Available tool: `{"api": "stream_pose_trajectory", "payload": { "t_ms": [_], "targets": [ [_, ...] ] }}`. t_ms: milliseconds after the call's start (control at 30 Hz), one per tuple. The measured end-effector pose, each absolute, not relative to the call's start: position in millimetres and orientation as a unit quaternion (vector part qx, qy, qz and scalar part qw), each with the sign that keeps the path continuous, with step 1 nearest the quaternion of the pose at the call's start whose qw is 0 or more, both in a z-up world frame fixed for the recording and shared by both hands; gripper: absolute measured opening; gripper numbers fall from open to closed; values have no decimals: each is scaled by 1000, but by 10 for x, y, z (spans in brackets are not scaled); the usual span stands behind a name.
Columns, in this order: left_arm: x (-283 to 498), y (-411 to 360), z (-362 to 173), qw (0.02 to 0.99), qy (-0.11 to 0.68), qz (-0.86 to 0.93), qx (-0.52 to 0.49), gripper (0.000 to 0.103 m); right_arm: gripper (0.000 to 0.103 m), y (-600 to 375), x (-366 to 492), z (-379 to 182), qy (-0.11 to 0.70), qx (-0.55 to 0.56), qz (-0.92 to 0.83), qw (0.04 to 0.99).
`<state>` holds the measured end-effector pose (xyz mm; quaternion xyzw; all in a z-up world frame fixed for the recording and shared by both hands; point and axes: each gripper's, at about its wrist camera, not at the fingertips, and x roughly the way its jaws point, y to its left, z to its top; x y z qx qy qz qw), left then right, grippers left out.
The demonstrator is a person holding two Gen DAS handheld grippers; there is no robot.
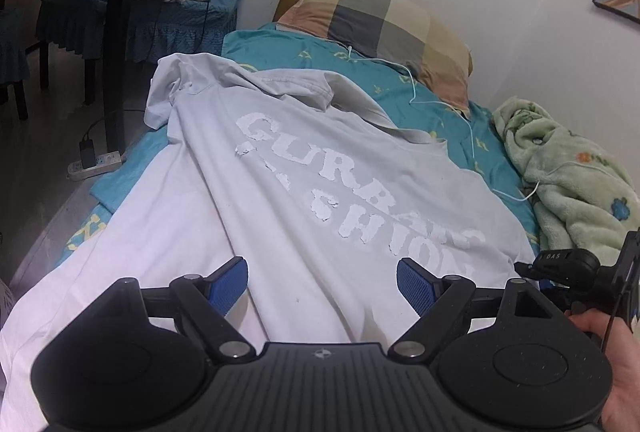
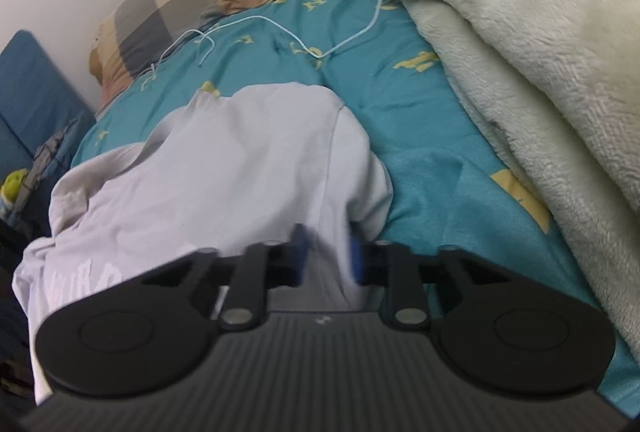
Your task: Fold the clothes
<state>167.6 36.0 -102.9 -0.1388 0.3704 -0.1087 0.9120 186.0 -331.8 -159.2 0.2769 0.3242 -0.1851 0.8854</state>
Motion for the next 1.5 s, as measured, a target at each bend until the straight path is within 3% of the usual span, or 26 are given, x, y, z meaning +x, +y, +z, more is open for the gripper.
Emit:
{"api": "stream_pose_trajectory", "payload": {
  "t_ms": [67, 333, 467, 667, 833, 900, 967, 1067, 1267, 1500],
  "targets": [
    [1670, 385, -1015, 914, 365, -104, -144, 83, 12, -3295, 1848, -1517, 314, 269, -185, 892],
    [1659, 498, -978, 917, 354, -78, -169, 83, 10, -2823, 1873, -1041, 244, 171, -90, 950],
    [1657, 524, -981, 918, 351, -65, -172, 83, 10, -2472, 2030, -1116, 287, 145, 4, 947],
    [1667, 509, -1012, 917, 357, -62, -165, 83, 12, -2408, 2085, -1330, 337, 174, 42, 924],
    [1669, 497, -1005, 917, 356, -69, -166, 83, 13, -2712, 1969, -1106, 293, 278, 46, 914],
    [1660, 510, -996, 917, 355, -70, -170, 83, 19, -2897, 1878, -963, 261, 328, 42, 907],
    [1650, 520, -987, 917, 352, -70, -171, 83, 46, -3176, 1714, -823, 212, 389, 24, 896],
    [1655, 534, -972, 917, 351, -68, -175, 83, 70, -3557, 1446, -693, 139, 439, -29, 887],
    [1630, 586, -932, 915, 347, -75, -191, 84, 70, -3919, 1450, -988, 140, 497, -118, 848],
    [1665, 613, -937, 909, 347, -85, -214, 83, 69, -3740, 1857, -1551, 272, 497, -125, 814]
  ]
}}
